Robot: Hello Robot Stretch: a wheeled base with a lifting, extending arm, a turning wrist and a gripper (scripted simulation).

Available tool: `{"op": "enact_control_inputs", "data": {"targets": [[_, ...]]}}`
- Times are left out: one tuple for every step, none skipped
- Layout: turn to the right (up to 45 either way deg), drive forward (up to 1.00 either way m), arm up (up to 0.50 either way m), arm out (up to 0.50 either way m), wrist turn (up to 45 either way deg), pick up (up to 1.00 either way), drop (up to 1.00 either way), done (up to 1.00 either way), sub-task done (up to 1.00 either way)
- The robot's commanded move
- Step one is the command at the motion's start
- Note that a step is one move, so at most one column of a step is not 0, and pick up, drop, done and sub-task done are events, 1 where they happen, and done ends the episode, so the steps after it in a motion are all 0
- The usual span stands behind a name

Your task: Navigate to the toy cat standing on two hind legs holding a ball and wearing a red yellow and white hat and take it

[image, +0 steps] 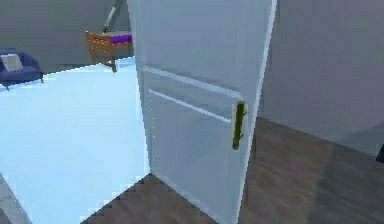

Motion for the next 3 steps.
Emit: {"op": "enact_control_inputs", "data": {"targets": [[36.0,0.0,0.0,0.0,0.0,0.0,0.0,0.0,0.0],[0.0,0.4,0.0,0.0,0.0,0.0,0.0,0.0,0.0],[6.0,0.0,0.0,0.0,0.0,0.0,0.0,0.0,0.0]]}}
